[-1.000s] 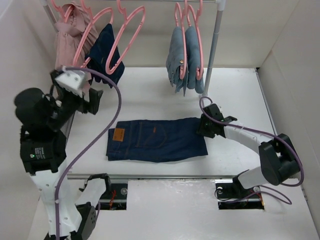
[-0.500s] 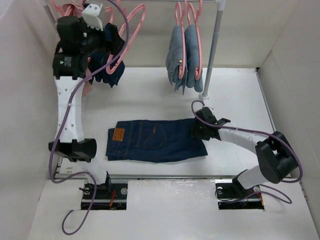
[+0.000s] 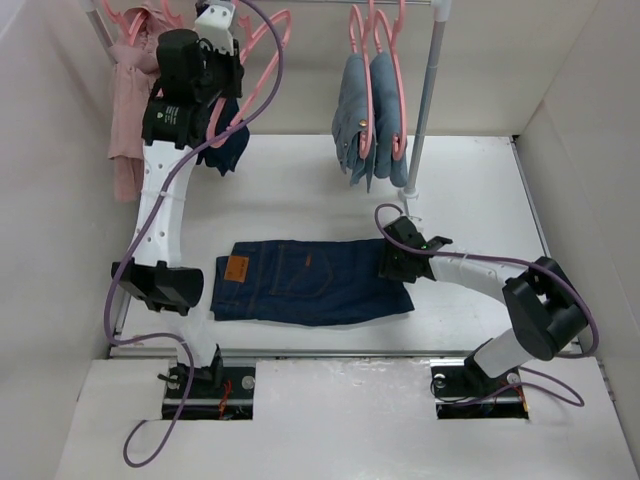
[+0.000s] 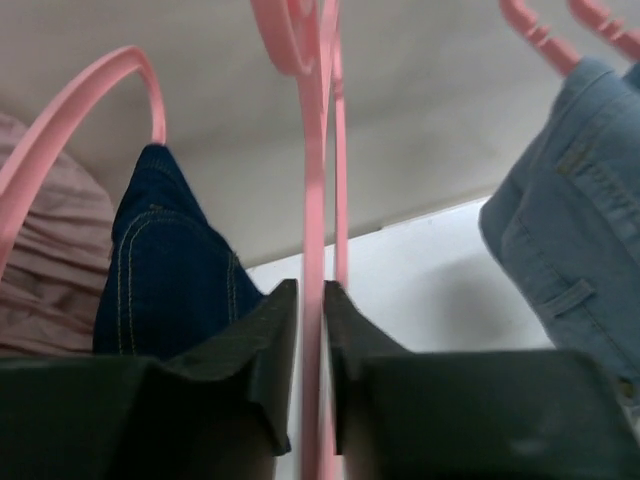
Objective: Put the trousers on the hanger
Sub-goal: Pick up the hanger from the clothesline.
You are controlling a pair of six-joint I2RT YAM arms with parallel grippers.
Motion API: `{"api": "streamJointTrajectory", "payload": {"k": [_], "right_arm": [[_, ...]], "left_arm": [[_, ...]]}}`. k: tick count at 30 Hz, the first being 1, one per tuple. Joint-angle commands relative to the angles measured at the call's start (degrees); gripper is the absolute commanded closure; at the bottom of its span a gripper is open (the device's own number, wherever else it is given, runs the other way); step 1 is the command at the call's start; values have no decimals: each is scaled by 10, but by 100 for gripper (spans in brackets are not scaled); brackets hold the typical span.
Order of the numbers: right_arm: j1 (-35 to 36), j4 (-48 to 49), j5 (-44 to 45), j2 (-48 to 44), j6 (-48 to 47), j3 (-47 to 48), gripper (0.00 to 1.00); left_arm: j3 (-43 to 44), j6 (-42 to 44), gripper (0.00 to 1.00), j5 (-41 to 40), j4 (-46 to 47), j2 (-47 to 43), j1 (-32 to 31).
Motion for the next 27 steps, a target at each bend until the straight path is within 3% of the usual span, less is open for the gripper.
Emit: {"api": "streamJointTrajectory", "payload": {"k": [1,4,16,20,23,27], "right_arm": [[9,-5,5,6,13,18,49],[9,-10,5,0,19,18,49],[14,-16,15,-5,19,13,49],[14,-16,20,-10,19,12,49],[14,-11,15,-10,24,7,49],[19,-11,15,-10,24,7,49]], "left_arm": [[-20,2,88,-53,18,-12,-4],[-36,2,100,-58,11,-24,-4],[-37,-28,100,-31,46,-96,-15],[-24,-7,100,-67,52,-142,-42],[-51,-22,100,-80,38,-184,-49],[-177,-98,100,-92,-17,-258,-49]]}}
